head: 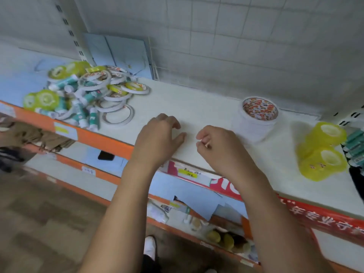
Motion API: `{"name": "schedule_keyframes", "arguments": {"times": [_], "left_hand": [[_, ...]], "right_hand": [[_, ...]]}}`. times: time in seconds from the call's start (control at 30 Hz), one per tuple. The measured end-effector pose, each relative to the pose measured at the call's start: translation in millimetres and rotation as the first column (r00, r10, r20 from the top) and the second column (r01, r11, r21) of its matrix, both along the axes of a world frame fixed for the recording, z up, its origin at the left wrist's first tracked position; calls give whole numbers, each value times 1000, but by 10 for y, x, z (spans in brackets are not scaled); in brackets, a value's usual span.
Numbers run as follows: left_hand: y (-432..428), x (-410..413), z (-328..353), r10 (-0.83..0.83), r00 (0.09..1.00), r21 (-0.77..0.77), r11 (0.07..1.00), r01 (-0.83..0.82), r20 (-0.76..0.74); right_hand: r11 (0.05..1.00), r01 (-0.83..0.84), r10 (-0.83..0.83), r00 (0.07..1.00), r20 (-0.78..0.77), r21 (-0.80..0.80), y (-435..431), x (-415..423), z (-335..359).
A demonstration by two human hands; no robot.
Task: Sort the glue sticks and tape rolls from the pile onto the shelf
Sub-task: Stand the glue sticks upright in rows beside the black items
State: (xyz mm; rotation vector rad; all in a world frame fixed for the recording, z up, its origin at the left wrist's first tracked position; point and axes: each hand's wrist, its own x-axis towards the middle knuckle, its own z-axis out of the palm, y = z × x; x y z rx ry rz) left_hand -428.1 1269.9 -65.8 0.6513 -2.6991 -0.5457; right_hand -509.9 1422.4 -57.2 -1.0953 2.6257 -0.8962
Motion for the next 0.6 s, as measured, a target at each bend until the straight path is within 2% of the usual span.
{"name": "schedule_keyframes", "arguments": {"times": [0.23,0.6], "left_hand": [[-752,789,91,211,977,-52,976,-210,15],[-1906,1047,201,203,977,-97,973,-209,-62]], "right_hand": [[980,-196,193,978,-85,-39,-1079,377,38],[974,-171,157,982,-105,-146,-2220,630,135]]}}
